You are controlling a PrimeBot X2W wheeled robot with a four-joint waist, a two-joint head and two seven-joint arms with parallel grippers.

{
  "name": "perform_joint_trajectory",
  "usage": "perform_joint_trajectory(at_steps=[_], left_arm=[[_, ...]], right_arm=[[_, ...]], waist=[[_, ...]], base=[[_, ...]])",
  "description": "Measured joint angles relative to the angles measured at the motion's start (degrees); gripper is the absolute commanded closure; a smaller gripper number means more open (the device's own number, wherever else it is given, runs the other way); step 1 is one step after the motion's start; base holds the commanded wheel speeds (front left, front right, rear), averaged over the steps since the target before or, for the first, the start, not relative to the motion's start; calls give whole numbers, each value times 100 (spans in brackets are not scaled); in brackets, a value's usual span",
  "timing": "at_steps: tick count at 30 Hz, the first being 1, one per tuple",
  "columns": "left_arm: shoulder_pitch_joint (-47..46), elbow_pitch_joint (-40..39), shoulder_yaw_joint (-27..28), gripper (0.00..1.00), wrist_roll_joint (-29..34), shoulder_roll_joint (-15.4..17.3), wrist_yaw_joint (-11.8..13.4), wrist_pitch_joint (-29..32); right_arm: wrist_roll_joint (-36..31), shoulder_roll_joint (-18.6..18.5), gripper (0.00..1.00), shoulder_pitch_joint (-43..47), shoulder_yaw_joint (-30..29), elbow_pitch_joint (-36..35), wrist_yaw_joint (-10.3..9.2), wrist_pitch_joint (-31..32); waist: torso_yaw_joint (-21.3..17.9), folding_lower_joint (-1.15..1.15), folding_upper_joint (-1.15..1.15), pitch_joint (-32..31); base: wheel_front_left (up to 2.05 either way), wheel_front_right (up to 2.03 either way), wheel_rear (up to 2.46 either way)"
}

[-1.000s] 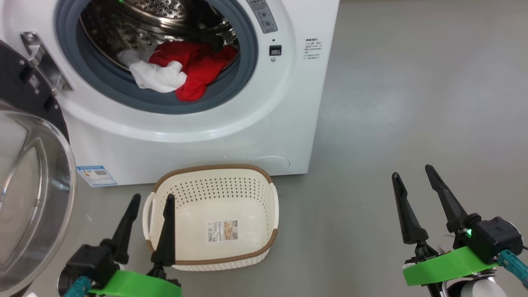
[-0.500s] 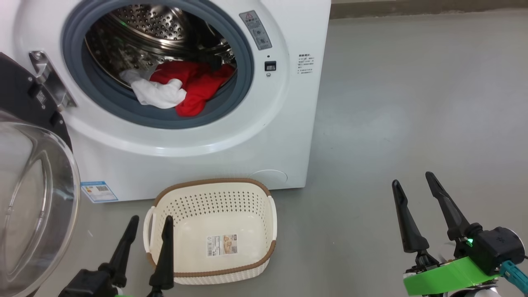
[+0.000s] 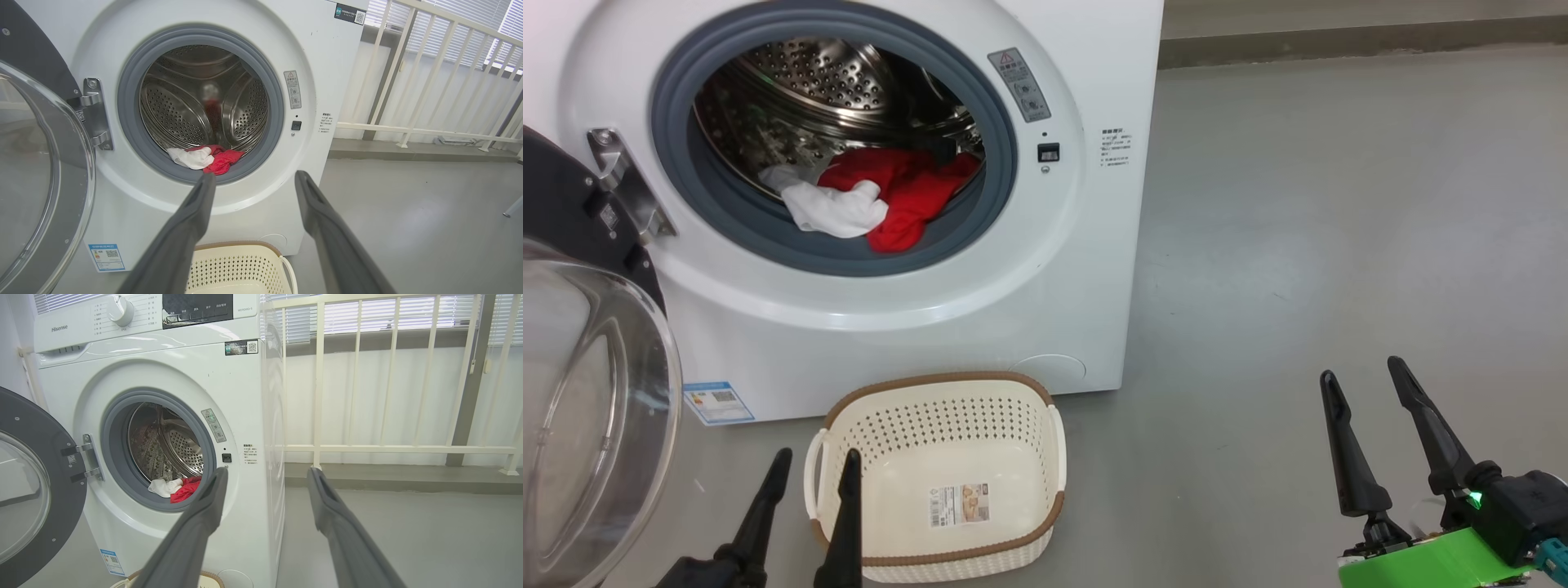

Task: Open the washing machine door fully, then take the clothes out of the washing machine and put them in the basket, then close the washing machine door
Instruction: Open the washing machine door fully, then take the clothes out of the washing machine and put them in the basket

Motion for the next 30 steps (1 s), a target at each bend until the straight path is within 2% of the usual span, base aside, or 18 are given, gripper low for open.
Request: perform_joint_trajectory(at_steps=[4,10,23,26,30], left_arm=[[2,-44,3,0,53,0,157,62],[2,-99,-23,0,100,2,248,146],[7,-225,-94,0,87,12,285,197],[6,-260,-116,0,35,13,208,196],[6,-259,-141,0,47,18,254,199]], right_arm=[[0,9,0,2,-4,-52,0,15],[0,10,0,40,-4,-77,0,23],[23,30,0,115,0,-76,0,23],[23,31,0,114,0,-76,0,23],[23,32,0,114,1,-70,0,22]], waist=[[-14,0,0,27],[-1,0,0,66],[85,0,0,112],[110,0,0,134],[132,0,0,149]], base=[[0,0,0],[39,-39,0],[144,-144,0],[104,-104,0],[56,-56,0]])
